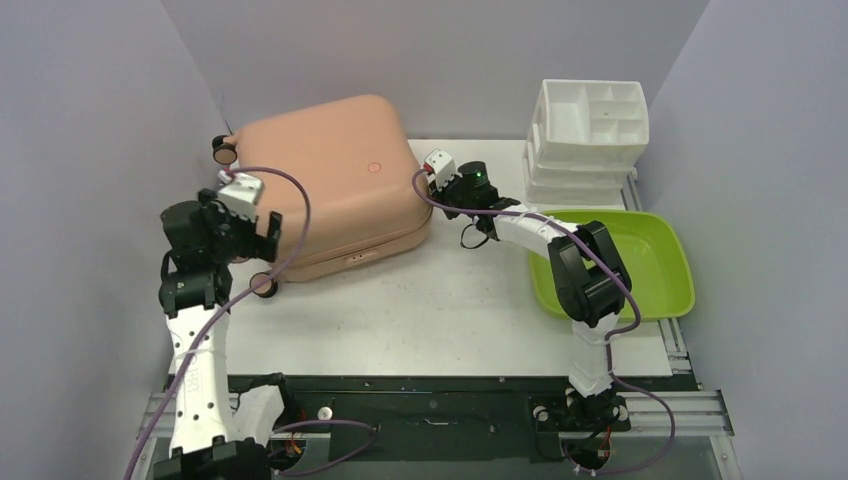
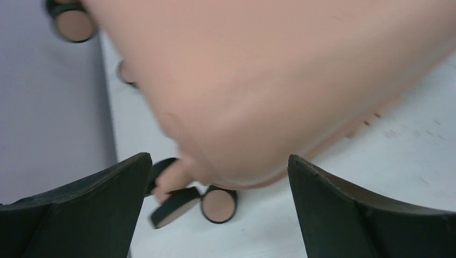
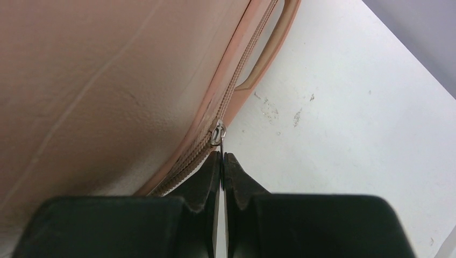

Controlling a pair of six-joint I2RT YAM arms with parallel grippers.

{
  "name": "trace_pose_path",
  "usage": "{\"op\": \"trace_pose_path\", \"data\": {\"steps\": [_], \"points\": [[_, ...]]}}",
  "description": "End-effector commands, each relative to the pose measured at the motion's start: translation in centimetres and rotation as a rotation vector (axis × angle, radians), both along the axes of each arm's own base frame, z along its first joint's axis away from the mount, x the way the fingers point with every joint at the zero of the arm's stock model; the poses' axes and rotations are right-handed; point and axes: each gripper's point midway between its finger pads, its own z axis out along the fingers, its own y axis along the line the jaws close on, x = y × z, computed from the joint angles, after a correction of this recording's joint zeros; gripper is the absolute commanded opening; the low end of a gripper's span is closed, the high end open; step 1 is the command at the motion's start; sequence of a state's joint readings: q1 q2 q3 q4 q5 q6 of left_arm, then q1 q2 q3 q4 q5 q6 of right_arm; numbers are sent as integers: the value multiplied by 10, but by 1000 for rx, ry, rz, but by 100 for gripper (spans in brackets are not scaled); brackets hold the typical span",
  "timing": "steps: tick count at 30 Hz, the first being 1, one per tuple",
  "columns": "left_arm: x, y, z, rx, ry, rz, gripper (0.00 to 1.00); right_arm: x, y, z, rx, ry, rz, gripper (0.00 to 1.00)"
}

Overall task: Open, take out, and arrange the luggage
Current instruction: Unzip the luggage at the center of the board.

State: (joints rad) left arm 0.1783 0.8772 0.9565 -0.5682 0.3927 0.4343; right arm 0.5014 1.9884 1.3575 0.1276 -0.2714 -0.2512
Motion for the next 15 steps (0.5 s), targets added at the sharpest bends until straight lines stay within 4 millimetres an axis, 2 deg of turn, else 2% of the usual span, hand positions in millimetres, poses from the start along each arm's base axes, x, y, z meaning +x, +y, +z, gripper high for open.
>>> {"op": "trace_pose_path", "data": {"steps": [1,2,3,4,5,6,7,8,9,10,11,12,13,14,15], "points": [[45,70,68,-107,-200,302,96,18,4,36,62,-110,7,0],[48,83,78,-134,-218,355,96,18,5,37,64,-111,7,0],[59,94,79,-145,-211,383,96,18,5,36,66,-110,9,0],[70,101,66,-175,-171,415,96,18,5,37,67,-111,9,0],[77,104,73,-187,-178,421,96,18,5,37,67,-110,8,0],[89,107,59,-226,-137,434,96,17,4,36,68,-106,8,0],[96,109,65,-249,-144,440,96,17,4,36,68,-106,7,0],[109,111,51,-294,-101,452,96,16,3,35,67,-103,6,0],[118,112,58,-304,-109,452,96,16,3,35,67,-104,5,0],[130,114,42,-351,-59,473,96,16,2,34,66,-100,2,0],[139,114,47,-361,-63,471,96,16,1,33,66,-97,1,0],[151,118,27,-377,-9,491,96,16,1,33,68,-94,-1,0],[160,117,32,-379,-17,486,96,16,0,30,65,-87,-2,0],[171,119,12,-392,35,496,96,18,-2,29,61,-82,-8,0],[181,118,17,-401,27,489,96,19,-2,29,61,-81,-10,0]]}}
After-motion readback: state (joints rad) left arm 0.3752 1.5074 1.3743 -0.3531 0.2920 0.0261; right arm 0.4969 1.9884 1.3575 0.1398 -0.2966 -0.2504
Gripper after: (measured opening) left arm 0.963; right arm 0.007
